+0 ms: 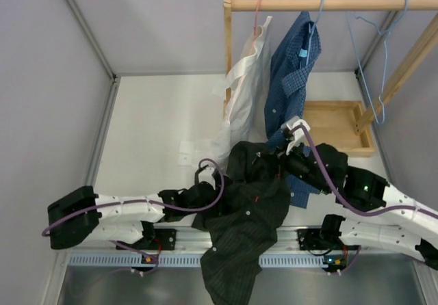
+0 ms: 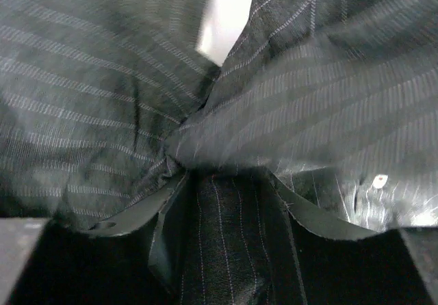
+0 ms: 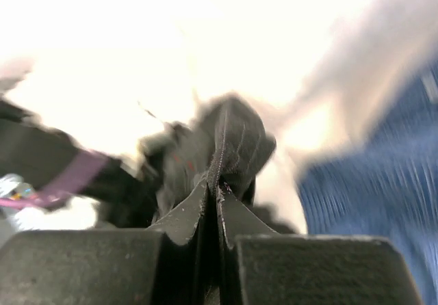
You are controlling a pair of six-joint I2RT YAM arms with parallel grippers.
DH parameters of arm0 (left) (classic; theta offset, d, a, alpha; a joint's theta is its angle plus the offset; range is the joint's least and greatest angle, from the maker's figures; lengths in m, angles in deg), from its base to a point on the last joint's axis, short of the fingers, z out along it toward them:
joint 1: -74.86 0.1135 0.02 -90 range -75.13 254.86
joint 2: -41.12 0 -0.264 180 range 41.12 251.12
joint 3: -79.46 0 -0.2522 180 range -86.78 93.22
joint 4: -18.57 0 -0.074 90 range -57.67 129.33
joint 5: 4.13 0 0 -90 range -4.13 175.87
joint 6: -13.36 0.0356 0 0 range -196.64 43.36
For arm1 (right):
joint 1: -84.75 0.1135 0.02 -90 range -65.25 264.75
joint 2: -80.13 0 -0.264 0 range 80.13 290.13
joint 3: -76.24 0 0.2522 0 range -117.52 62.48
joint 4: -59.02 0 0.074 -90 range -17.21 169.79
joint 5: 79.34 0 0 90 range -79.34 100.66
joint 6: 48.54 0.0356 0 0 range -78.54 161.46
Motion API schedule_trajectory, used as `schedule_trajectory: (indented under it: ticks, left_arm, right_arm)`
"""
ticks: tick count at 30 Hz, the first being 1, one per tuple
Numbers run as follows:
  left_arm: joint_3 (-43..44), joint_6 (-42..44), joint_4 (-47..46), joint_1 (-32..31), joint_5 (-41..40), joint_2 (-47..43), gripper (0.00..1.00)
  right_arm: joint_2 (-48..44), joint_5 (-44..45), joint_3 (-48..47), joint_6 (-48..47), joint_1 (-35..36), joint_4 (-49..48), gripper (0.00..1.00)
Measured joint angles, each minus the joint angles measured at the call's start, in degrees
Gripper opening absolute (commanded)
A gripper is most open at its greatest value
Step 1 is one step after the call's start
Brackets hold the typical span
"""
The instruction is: Place the shirt on the hanger
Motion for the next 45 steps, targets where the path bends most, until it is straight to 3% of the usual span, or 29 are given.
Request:
schedule_trajectory:
  ticks: [6,12,15,21,27,32,37,43,45]
  left_arm:
    - [-0.9,-1.9,-13.4,-13.4,-2.2,6.1,0.45]
    - [-0.9,-1.5,-13.8,-20.9,-9.4,0.8,0.42]
    - [-0.3,-0.7,-8.0,-22.2,-15.3,-7.8,0.53]
    - [4.7,2.3,7.3,-22.3,-29.4,-22.7,0.85]
    - [8.6,13.2,10.0,-21.4,-35.5,-27.9,0.90]
    - [15.5,21.3,7.6,-15.0,-33.7,-23.6,0.84]
    - [19.5,24.3,2.0,-1.8,-22.8,-16.8,0.80]
    - [19.1,27.2,-1.4,0.3,-11.4,-15.4,0.76]
    - [18.8,27.9,-2.3,0.3,-9.4,-15.8,0.64]
  right_arm:
    - [3.0,-19.0,-11.1,-11.5,0.0,-3.5,0.00]
    - [3.8,-24.4,-14.6,-16.8,0.0,-3.0,0.00]
    - [2.5,-24.8,-12.3,-17.4,0.0,-3.1,0.00]
    - [0.3,-21.5,-8.6,-17.6,0.0,-2.1,0.00]
    - [1.1,-20.0,-9.0,-18.1,0.0,-2.1,0.00]
    - [3.3,-22.1,-10.1,-19.1,0.0,-2.2,0.00]
    - [3.9,-24.2,-10.3,-19.7,0.0,-2.1,0.00]
    - [2.8,-24.0,-10.3,-20.0,0.0,-2.0,0.00]
    - [2.2,-23.9,-10.3,-20.1,0.0,-1.9,0.00]
